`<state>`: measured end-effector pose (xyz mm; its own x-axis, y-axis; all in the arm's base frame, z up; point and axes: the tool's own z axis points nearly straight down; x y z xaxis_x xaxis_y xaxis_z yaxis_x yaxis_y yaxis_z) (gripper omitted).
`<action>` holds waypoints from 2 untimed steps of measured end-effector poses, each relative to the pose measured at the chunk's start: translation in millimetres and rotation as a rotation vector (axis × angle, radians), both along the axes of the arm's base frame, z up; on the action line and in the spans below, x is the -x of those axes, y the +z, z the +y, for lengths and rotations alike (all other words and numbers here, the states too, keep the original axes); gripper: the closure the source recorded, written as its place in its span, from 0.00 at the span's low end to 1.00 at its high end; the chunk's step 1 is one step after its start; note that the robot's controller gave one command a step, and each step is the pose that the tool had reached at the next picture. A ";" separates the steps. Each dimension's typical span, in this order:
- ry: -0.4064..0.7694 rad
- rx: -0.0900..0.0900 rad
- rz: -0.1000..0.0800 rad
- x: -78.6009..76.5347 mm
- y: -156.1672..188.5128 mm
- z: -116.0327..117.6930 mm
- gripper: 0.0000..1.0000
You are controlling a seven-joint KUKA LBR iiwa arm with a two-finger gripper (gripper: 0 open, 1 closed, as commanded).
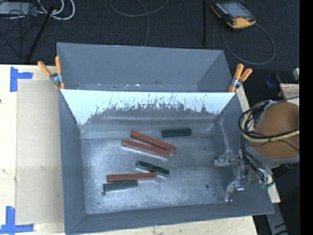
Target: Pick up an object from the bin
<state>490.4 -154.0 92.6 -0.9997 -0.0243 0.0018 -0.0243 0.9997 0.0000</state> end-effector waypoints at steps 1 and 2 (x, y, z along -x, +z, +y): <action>0.000 0.000 0.000 0.0 0.0 0.0 0.00; 0.131 -0.002 0.002 11.3 15.4 -2.1 0.00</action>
Offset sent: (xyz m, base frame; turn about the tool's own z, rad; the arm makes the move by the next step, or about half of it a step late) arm -0.0187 -0.0057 0.0285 -0.2231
